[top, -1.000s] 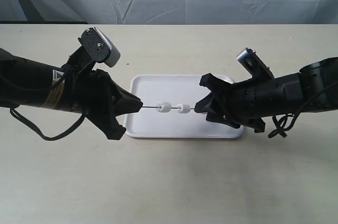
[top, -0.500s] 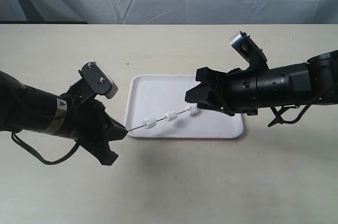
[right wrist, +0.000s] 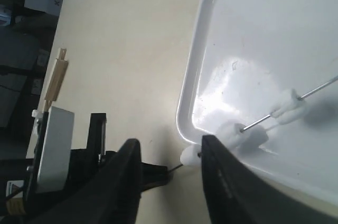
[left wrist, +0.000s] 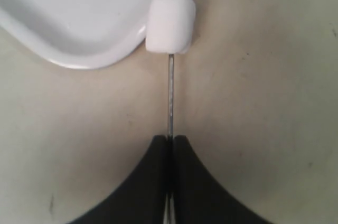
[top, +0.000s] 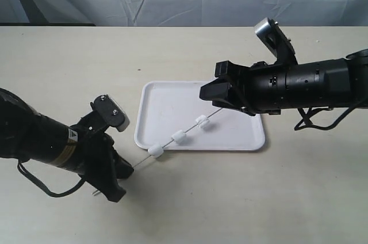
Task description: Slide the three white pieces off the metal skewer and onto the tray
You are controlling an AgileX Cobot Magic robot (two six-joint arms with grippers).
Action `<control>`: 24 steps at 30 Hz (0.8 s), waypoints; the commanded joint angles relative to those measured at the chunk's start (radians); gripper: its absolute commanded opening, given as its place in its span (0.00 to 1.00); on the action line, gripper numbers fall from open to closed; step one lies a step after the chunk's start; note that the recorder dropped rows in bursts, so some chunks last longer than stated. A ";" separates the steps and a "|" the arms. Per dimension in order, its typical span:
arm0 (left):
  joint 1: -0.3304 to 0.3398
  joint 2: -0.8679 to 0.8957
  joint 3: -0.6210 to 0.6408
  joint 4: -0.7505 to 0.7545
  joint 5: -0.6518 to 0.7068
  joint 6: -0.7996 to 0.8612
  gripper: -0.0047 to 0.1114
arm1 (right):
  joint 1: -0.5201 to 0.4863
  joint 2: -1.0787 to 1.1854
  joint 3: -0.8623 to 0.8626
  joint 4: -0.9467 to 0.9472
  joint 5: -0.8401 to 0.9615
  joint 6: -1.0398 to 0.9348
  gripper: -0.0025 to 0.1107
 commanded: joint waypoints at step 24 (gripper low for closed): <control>-0.003 0.005 0.082 -0.004 0.166 -0.006 0.04 | -0.001 0.000 0.004 -0.057 0.018 0.020 0.35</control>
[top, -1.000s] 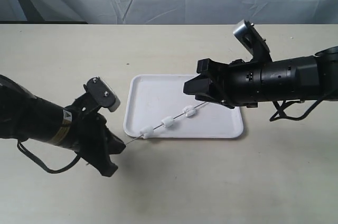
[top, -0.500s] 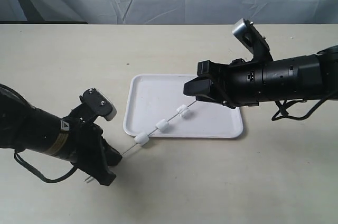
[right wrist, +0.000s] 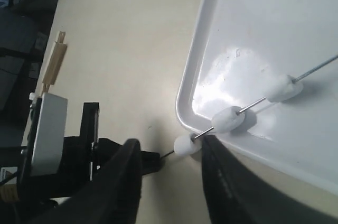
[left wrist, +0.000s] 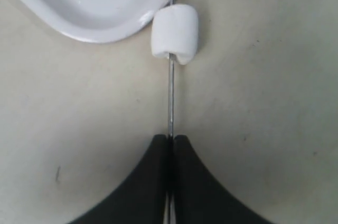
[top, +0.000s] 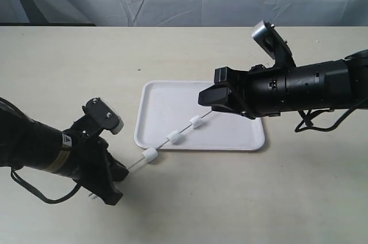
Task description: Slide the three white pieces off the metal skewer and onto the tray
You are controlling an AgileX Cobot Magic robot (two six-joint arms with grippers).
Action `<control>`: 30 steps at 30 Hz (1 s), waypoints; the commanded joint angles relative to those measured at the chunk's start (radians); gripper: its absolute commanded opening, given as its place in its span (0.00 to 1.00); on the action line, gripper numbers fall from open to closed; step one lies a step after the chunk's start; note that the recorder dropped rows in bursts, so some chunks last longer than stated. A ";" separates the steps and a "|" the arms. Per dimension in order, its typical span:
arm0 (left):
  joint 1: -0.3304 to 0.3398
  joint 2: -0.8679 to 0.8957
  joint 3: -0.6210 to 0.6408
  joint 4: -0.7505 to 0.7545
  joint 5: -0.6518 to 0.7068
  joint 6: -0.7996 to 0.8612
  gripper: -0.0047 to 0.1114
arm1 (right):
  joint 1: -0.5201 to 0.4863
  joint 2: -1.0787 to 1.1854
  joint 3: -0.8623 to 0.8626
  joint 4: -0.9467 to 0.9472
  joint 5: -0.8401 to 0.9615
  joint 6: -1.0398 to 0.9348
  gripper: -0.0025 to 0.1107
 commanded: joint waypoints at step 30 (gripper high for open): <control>-0.001 -0.218 0.016 0.030 -0.175 -0.143 0.04 | -0.001 0.064 -0.006 0.054 -0.096 0.098 0.35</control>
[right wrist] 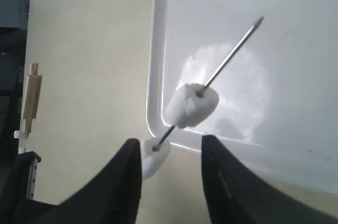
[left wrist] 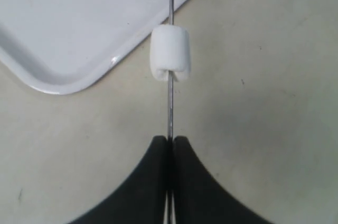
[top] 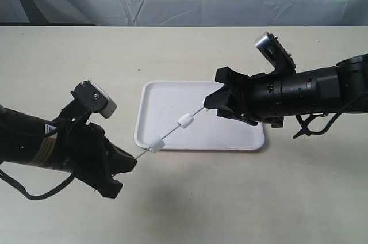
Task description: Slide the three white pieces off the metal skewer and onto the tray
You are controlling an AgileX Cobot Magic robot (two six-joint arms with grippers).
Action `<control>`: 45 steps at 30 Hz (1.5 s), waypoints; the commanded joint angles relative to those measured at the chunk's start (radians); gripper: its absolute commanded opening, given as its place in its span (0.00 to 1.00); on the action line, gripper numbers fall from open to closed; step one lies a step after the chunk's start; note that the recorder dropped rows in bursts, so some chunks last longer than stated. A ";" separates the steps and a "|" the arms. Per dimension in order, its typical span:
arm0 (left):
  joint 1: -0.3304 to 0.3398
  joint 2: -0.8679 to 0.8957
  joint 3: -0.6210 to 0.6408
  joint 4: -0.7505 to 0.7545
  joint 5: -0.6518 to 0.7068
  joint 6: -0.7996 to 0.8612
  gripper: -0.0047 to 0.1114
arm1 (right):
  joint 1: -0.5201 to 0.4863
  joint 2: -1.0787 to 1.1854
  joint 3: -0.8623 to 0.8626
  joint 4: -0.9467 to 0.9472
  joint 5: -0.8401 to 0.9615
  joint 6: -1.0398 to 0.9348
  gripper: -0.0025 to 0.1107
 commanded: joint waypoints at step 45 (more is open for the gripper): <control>-0.001 -0.051 -0.003 -0.042 -0.073 0.067 0.04 | -0.001 0.002 -0.029 0.001 -0.073 0.057 0.04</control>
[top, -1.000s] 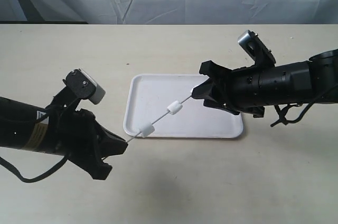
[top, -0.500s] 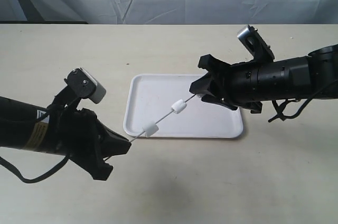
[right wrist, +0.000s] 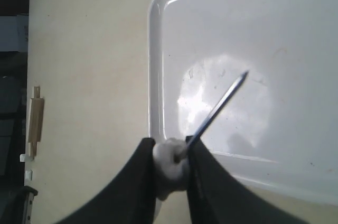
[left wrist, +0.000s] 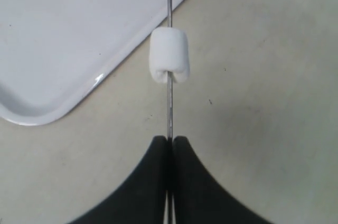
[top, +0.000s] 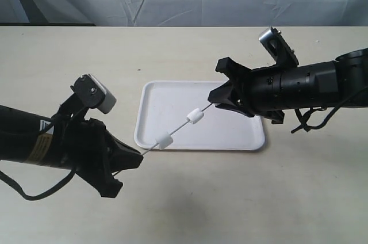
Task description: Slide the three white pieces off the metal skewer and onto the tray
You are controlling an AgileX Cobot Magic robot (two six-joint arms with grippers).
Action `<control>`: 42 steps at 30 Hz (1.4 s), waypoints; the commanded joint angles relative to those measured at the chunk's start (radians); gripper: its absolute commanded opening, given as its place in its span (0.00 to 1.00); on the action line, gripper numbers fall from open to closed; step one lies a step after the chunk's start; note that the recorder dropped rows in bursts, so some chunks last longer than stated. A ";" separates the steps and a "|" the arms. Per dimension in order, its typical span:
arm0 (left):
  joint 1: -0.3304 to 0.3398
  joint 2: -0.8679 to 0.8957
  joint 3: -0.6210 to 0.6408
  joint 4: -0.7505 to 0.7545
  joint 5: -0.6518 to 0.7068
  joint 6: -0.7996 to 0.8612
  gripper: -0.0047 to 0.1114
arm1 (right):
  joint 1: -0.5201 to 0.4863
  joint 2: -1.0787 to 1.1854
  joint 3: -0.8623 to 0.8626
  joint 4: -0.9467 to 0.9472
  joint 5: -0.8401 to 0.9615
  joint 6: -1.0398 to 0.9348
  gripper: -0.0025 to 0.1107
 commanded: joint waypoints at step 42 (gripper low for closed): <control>-0.001 -0.007 0.038 0.053 0.025 -0.071 0.04 | -0.004 -0.001 -0.165 -0.009 -0.268 0.008 0.10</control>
